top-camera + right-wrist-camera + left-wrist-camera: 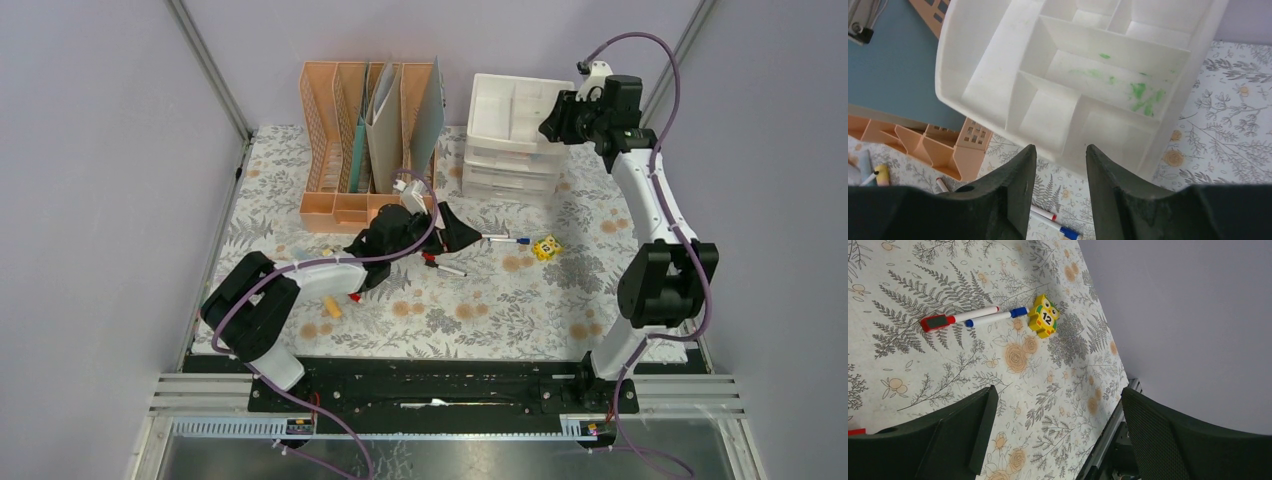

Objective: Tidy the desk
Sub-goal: Close the drawer in the storage box, then open the drawer in the storage box.

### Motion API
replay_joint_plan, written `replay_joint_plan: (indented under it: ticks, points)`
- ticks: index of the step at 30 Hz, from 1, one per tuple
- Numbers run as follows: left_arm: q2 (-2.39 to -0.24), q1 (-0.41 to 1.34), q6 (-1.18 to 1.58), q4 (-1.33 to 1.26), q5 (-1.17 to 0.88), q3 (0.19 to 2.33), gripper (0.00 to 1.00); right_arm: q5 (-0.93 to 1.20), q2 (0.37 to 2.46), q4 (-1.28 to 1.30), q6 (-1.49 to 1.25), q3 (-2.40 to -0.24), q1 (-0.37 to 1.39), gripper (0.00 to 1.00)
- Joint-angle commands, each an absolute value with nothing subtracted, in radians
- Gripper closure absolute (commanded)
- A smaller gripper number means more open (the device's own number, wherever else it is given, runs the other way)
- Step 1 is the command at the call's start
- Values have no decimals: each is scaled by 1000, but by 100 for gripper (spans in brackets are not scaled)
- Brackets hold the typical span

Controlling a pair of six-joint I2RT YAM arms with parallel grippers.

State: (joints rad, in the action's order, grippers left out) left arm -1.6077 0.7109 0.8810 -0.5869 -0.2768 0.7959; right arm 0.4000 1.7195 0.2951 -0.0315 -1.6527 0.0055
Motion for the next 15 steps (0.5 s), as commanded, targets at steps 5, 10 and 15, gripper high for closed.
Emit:
replay_joint_plan:
  ticks: [5, 10, 15]
  points:
    - [-1644, 718, 942, -659, -174, 876, 1, 318, 1803, 271, -111, -1749, 38, 53]
    - [-1754, 727, 1015, -722, -134, 963, 1, 303, 1822, 271, -129, -1754, 51, 60]
    - [-1876, 734, 1060, -776, -86, 1062, 1, 282, 1814, 264, -172, -1730, 63, 67]
